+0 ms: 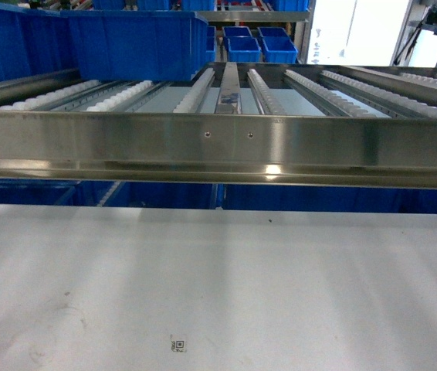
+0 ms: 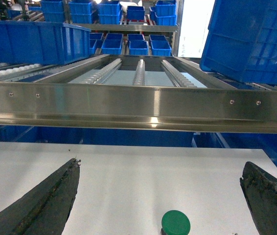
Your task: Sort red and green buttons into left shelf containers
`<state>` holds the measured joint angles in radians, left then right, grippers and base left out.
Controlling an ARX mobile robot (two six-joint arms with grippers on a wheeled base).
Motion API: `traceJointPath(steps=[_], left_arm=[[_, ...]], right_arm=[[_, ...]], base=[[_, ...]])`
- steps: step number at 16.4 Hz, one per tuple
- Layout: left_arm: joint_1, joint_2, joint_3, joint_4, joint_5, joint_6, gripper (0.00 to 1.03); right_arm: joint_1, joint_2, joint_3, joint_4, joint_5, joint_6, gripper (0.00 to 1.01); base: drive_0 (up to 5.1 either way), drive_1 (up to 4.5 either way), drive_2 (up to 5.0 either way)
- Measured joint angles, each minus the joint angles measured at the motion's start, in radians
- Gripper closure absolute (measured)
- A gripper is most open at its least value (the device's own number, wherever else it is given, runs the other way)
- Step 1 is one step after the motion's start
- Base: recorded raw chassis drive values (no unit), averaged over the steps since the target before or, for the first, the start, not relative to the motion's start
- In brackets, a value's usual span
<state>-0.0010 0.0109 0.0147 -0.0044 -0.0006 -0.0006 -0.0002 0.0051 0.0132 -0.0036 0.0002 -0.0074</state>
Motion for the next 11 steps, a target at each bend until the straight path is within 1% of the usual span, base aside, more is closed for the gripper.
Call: traceJointPath(steps=[6,7,8,9,10,11], left_arm=[[0.000,0.000,0.000,0.000,0.000,0.000,0.05],[0.000,0.000,0.000,0.000,0.000,0.000,0.05],[0.008,0.003,0.000,0.010,0.011,0.001,0.05],[0.071,0.019,-0.002,0.061,0.071,0.001,0.05],[0.149,0.060,-0.003,0.116,0.126,0.000,0.05],[0.221,0.135,-0.004,0.200,0.181,-0.005,0.05]], right_arm=[[0.000,0.000,0.000,0.000,0.000,0.000,0.03],[0.003,0.004,0.000,0.004,0.010,0.008,0.03],[0.037,0.038,0.000,0.052,0.066,0.007,0.03],[0.093,0.125,0.000,0.132,0.121,0.008,0.03],[0.126,0.224,0.000,0.207,0.154,0.008,0.03],[0.133,0.333,0.000,0.293,0.161,0.008,0.03]], base=[[0.0,0.00,0.0],[0.0,0.00,0.0],[0.0,0.00,0.0],[0.0,0.00,0.0],[0.0,0.00,0.0],[0.0,0.00,0.0]])
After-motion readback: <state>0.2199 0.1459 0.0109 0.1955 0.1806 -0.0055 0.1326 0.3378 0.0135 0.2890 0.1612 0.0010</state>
